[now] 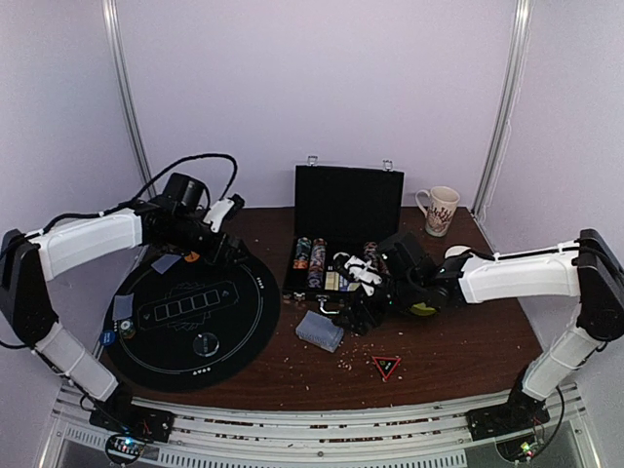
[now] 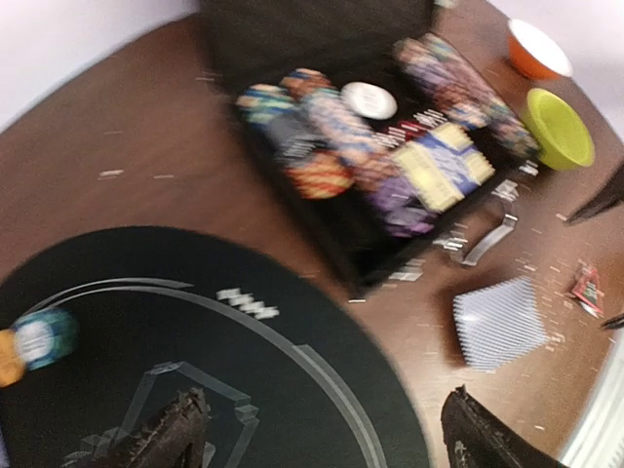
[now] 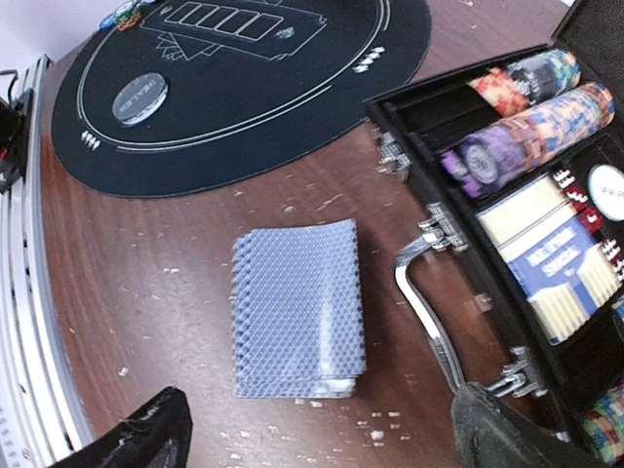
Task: Distribute texas hold em gaming equipment
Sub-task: Adjust the poker card in the face-down deck piles.
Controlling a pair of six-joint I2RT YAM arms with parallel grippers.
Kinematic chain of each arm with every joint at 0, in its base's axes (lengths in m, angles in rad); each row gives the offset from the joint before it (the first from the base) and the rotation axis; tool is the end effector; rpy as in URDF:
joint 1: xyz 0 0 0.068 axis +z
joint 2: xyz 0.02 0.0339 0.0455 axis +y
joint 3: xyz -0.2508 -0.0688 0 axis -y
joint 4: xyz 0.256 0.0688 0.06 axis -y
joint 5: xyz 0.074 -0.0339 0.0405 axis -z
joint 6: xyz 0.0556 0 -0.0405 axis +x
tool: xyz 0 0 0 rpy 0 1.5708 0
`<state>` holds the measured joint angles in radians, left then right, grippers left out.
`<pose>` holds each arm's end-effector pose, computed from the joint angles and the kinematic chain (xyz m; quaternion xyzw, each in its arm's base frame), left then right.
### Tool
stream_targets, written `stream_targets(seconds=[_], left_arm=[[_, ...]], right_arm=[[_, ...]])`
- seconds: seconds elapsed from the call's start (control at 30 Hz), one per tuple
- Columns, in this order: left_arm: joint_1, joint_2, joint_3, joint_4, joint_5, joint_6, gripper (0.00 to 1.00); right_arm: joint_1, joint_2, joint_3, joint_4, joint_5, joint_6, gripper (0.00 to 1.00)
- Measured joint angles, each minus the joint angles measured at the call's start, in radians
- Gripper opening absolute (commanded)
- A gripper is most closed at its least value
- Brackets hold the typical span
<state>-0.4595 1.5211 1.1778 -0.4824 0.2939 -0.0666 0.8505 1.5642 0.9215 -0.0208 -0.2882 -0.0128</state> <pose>0.3111 -0.1719 0.2408 0.2321 0.8932 -0.2253 0.3122 0.2253 0.2806 0.1805 -0.4293 0.7816 0.2943 0.3437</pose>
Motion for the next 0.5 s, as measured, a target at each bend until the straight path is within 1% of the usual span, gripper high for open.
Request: stream_targets(seconds=[0.1,0.2,0.3,0.5], left_arm=[[-0.079,0.048,-0.018,0.039,0.072,-0.019,0.87],[-0.13,0.075,-0.043,0.084,0.134,-0.052,0.86],[-0.156,0.113,-0.057,0.127,0.174,-0.081,0.86],[-0.163,0.195,-0.08,0.179,0.204,-0.117,0.85]], right_arm=[[0.06,0.019,-0.018,0.022,0.056,-0.03,1.0],[0.081,0.06,-0.019,0.035,0.104,-0.046,1.0],[0.094,0.102,-0.019,0.037,0.144,-0.071,1.0],[0.117,0.144,-0.023,0.045,0.188,-0.097,1.0]])
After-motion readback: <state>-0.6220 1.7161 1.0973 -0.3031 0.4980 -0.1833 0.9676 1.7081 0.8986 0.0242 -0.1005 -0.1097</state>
